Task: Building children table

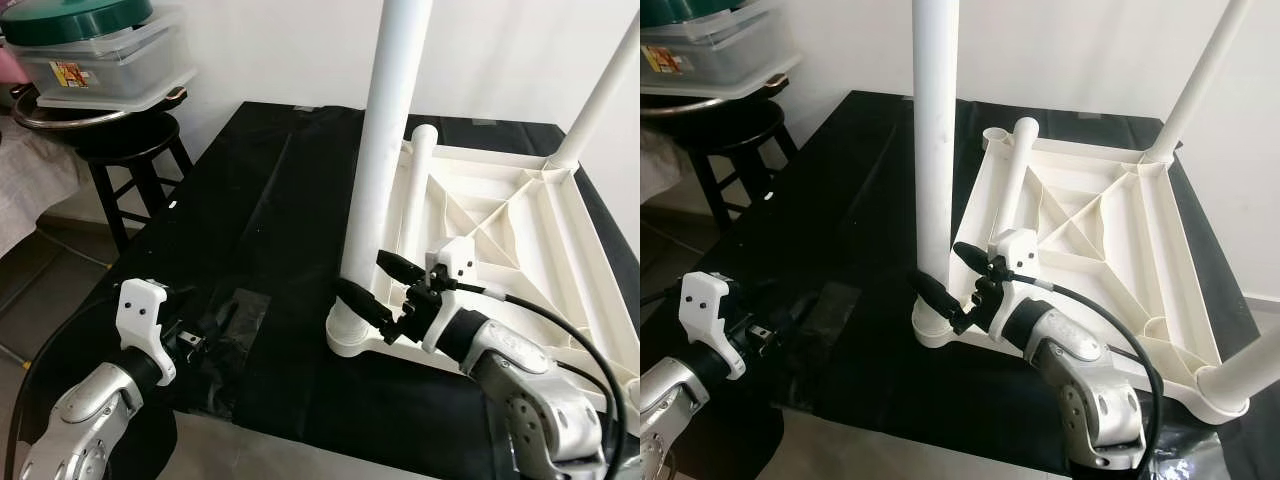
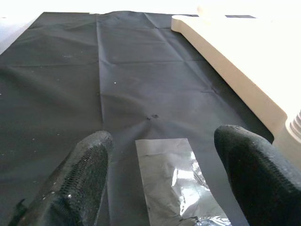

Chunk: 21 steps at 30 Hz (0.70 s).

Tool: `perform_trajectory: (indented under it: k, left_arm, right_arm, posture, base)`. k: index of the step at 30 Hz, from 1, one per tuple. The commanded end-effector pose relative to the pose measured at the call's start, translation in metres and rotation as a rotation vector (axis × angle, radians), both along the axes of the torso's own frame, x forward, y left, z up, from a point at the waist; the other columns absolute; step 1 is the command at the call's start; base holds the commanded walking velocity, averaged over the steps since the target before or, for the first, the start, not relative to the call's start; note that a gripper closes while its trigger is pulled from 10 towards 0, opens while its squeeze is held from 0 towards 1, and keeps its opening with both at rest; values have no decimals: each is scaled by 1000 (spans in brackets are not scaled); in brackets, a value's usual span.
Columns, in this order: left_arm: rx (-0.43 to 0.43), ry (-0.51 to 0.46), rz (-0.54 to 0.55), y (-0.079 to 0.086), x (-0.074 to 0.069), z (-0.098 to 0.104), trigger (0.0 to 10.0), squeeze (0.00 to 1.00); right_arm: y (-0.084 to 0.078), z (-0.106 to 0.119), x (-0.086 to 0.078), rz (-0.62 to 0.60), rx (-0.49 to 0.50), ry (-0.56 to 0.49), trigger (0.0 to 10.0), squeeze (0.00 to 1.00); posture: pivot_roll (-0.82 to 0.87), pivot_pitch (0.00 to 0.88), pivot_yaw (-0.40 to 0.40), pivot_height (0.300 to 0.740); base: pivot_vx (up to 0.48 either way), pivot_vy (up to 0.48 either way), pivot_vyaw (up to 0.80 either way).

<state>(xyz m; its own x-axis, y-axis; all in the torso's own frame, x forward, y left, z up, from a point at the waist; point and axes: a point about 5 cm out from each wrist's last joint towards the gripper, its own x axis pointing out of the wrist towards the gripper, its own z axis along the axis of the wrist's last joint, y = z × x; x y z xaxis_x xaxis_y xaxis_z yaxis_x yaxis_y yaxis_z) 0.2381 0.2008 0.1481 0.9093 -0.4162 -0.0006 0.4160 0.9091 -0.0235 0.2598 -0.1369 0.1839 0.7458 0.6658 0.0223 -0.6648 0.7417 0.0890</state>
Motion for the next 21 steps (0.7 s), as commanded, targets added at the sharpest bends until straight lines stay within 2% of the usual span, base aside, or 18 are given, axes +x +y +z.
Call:
perform_trajectory:
  k: [1, 4, 7, 8, 13, 17, 19, 21]
  left_arm:
    - [17, 23, 21, 4, 0, -4, 10000, 0]
    - [29, 35, 16, 4, -1, -5, 10000, 0]
    - [27, 35, 8, 3, -1, -5, 10000, 0]
    - [29, 33, 6, 2, -1, -5, 10000, 0]
    - [34, 26, 3, 1, -1, -4, 10000, 0]
    - [38, 12, 1, 1, -1, -3, 10000, 0]
    - [63, -33, -31, -2, -4, 0, 10000, 0]
    - [70, -45, -43, -3, -5, 1, 10000, 0]
  right_arm:
    - [-4, 0, -1, -42, -2, -10, 10000, 0]
    - [-2, 0, -4, -15, 14, -7, 10000, 0]
    - [5, 4, -13, 129, 48, -17, 10000, 0]
    - [4, 5, -16, 180, 41, -20, 10000, 0]
    - [0, 5, -19, 244, 1, -26, 10000, 0]
    - [-7, 6, -15, 254, -32, -36, 10000, 0]
    - [-25, 14, -1, 225, -99, -77, 10000, 0]
    - [-29, 16, 2, 219, -113, -86, 10000, 0]
  posture:
    - [-8, 85, 15, 740]
    - [-8, 85, 15, 740]
    - [-8, 85, 15, 740]
    - [-4, 86, 15, 740]
    - [-2, 86, 16, 740]
    - [2, 85, 16, 740]
    - [11, 86, 13, 740]
    - [11, 86, 13, 740]
  base:
    - [0, 0, 0]
    - [0, 317, 0]
    - [0, 476, 0]
    - [0, 476, 0]
    - [0, 476, 0]
    - [0, 199, 0]
    - [0, 0, 0]
    - [0, 0, 0]
